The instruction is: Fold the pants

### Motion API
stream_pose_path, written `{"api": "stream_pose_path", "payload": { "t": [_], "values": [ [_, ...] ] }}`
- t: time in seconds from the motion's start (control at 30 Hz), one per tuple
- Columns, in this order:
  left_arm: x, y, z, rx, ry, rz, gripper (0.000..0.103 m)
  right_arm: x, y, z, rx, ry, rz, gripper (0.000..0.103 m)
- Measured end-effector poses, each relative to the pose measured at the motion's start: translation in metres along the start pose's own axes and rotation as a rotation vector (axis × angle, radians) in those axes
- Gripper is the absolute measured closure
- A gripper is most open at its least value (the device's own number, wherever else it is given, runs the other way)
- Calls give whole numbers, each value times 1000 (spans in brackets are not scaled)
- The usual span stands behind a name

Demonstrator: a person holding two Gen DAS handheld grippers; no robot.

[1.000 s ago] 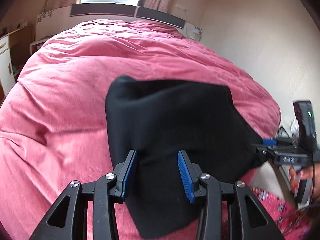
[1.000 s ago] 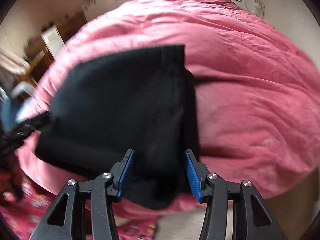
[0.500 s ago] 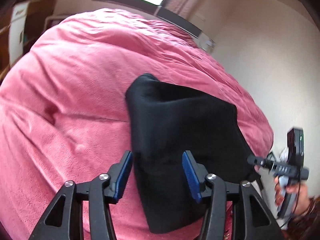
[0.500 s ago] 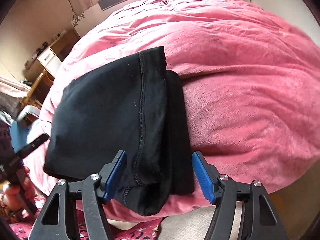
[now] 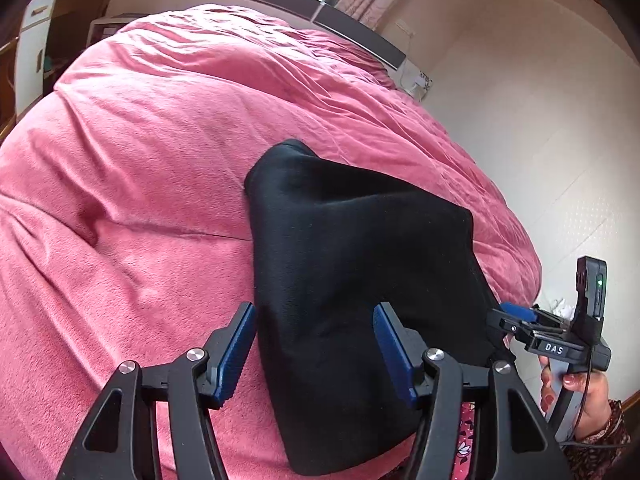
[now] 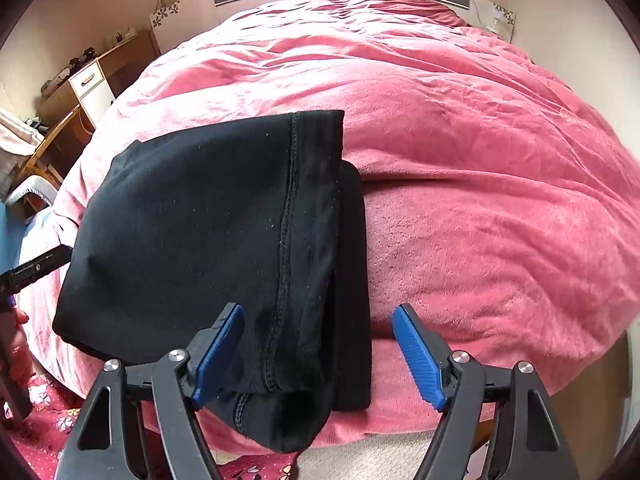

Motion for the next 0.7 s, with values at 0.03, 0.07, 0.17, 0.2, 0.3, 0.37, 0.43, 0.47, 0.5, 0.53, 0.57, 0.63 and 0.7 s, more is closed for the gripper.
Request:
{"api": "stream_pose_path", "payload": {
  "t": [0.03, 0.07, 0.17, 0.2, 0.3, 0.37, 0.43, 0.47, 0.5, 0.53, 0.57, 0.63, 0.7],
  "values": [
    [-1, -1, 1, 0, 4, -6, 41, 0, 0, 2, -4, 0, 0, 25],
    [-1, -1, 1, 0, 1, -6, 41, -1, -1, 2, -5, -1, 0, 25],
    [-3, -4, -1, 9, -3, -14, 42, -2, -3, 2, -13, 0, 0, 25],
    [-4, -5, -2, 14, -6, -19, 43, -2, -4, 3, -16, 0, 0, 25],
    [-7, -9, -4, 23, -15, -27, 43, -5, -5, 4, -23, 0, -3, 25],
    [-8, -10, -3, 22, -19, -29, 43, -7, -6, 4, -25, -6, -6, 25],
    [-10, -12, -3, 19, -21, -33, 43, -9, -7, 3, -23, 4, -10, 25],
    [-11, -12, -3, 17, -25, -35, 43, -10, -7, 3, -24, 3, -11, 25],
    [-11, -13, -3, 15, -29, -38, 43, -11, -7, 4, -25, 1, -11, 25],
    [-12, -13, -2, 13, -33, -42, 43, -11, -7, 4, -27, -2, -10, 25],
    [-13, -13, -2, 13, -35, -46, 43, -11, -7, 5, -29, -1, -10, 25],
    [-12, -12, -2, 13, -37, -45, 43, -11, -6, 8, -38, -3, -8, 24],
    [-12, -11, -2, 17, -32, -45, 43, -11, -5, 13, -57, -9, -4, 21]
  ]
}}
Point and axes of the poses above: each gripper's, at about its wrist camera, not at the fingertips, and x roughly against the way its jaws point, z to its right, y to its underside, the point moved 1 cm from there along -x, roughly the way its jaws point, and after that the axes turned 13 degrees about x, right-handed, at the moved point
